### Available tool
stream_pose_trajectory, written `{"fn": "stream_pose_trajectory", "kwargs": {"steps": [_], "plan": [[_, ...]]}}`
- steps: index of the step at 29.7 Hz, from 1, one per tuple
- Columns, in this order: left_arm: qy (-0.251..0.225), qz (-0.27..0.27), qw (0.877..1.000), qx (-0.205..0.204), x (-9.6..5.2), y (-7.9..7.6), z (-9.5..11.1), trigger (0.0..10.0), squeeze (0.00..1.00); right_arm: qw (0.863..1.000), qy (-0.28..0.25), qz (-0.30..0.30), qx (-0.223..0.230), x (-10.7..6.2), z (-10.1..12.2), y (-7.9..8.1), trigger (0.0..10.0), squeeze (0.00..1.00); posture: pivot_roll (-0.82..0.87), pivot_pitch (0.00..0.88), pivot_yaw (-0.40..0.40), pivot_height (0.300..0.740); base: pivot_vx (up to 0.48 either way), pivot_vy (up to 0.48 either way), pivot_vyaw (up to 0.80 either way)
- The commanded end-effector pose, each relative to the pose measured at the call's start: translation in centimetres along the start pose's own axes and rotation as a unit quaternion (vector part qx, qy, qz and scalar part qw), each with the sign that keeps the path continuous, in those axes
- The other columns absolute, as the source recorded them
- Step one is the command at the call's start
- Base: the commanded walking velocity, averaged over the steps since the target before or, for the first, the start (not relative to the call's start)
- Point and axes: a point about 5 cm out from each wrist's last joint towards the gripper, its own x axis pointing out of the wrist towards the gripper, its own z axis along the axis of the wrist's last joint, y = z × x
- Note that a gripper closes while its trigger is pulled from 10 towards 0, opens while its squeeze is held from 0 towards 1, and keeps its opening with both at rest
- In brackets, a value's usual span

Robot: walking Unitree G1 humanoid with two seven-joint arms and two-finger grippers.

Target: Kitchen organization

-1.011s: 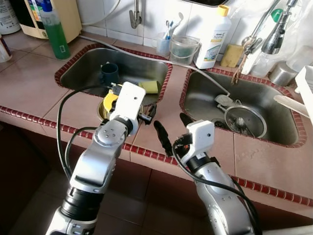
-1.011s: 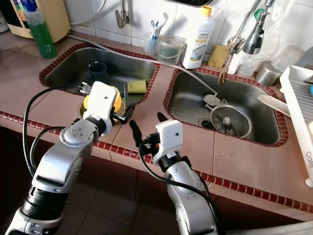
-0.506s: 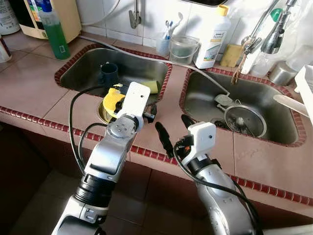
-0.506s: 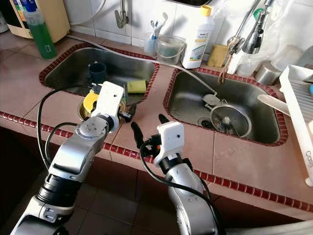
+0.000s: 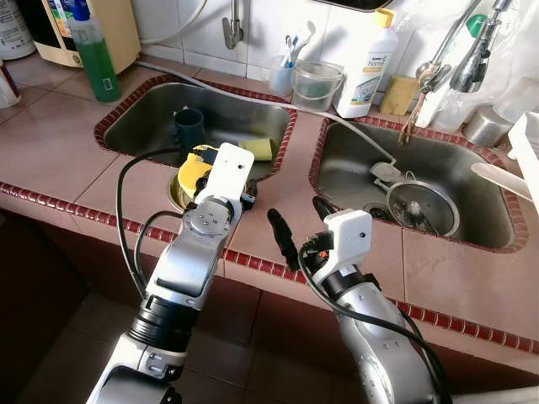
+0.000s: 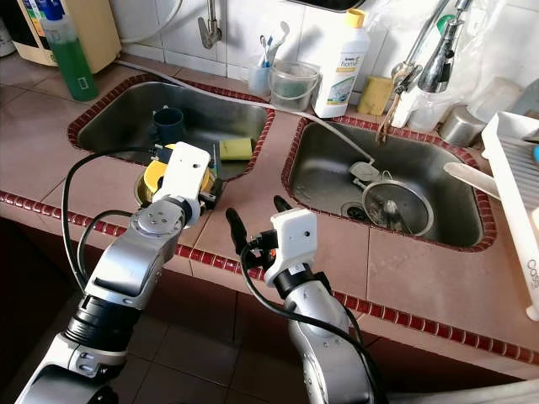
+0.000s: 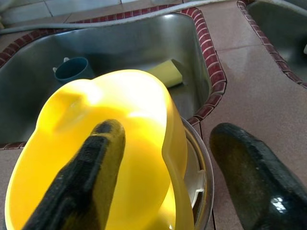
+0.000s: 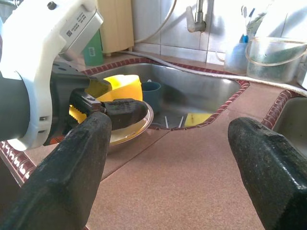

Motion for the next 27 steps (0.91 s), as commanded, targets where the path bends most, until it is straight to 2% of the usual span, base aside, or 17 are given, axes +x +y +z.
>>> {"fn": "stream_pose_trajectory", "kwargs": {"steps": [1, 12, 27], "plan": [[-0.003, -0.007, 1.0, 0.015, 0.07, -0.38, 0.35, 0.0, 0.0, 1.0, -0.006, 0.003, -0.002, -0.04, 0.3, 0.12, 10.0, 0.0, -0.17, 0.1, -0.056, 0.74, 0.0, 0.0, 0.0], [-0.007, -0.019, 0.999, 0.036, 0.0, -0.87, 0.28, 0.0, 0.0, 1.0, -0.008, 0.0, -0.002, 0.0, 0.29, 0.18, 10.0, 0.0, -0.17, 0.094, -0.046, 0.74, 0.0, 0.0, 0.0], [-0.007, -0.015, 0.999, 0.038, -0.15, -0.54, 0.2, 0.0, 0.0, 1.0, -0.006, -0.001, 0.0, 0.03, 0.34, 0.04, 10.0, 0.0, -0.16, 0.11, -0.056, 0.74, 0.0, 0.0, 0.0]]}}
